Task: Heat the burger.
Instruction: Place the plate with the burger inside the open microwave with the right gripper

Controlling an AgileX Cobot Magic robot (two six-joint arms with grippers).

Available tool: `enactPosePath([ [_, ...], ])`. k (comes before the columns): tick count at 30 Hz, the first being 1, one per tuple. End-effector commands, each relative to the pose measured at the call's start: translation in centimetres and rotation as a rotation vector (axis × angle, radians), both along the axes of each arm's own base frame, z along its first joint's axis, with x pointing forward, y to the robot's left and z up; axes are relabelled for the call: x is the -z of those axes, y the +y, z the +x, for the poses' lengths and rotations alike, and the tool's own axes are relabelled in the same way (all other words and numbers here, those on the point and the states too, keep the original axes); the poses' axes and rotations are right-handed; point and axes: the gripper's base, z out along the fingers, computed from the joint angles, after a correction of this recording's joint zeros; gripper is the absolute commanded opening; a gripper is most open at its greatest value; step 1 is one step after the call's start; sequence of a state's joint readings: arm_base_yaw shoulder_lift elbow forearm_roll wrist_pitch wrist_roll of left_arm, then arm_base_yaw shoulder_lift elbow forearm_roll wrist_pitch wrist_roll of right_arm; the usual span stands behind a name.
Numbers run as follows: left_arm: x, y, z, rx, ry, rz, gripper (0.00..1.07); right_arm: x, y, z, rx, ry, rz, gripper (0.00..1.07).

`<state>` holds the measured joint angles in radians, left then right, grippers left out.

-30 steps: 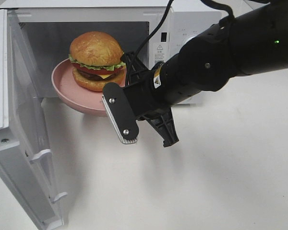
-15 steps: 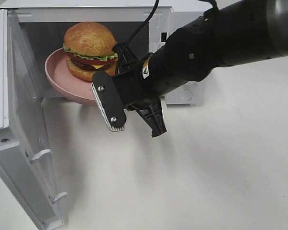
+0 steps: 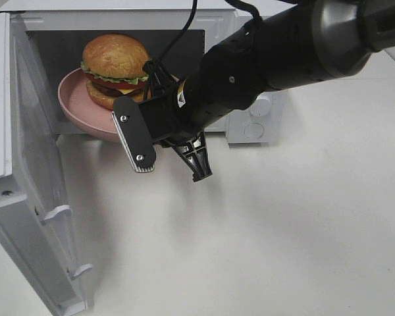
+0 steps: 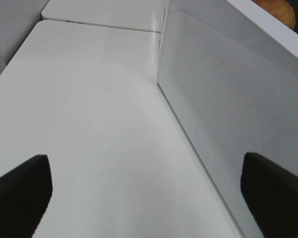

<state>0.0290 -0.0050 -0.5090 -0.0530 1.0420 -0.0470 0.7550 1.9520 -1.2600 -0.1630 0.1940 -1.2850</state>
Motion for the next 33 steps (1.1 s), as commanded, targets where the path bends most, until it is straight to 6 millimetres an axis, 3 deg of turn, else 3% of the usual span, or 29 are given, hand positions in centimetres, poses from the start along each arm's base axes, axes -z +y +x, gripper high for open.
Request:
enactPosePath([
  [1,0.1,0.0,-0.2,0.003,-0.023,0.0,0.98,-1.1,0.7,0.6,-0.01,-0.058,0.051,0.0],
  [33,0.1,0.0,-0.2,0.003,-0.023,0.0,0.98,-0.6,3.2,5.5,0.187,-0.056,-0.015,0.0],
])
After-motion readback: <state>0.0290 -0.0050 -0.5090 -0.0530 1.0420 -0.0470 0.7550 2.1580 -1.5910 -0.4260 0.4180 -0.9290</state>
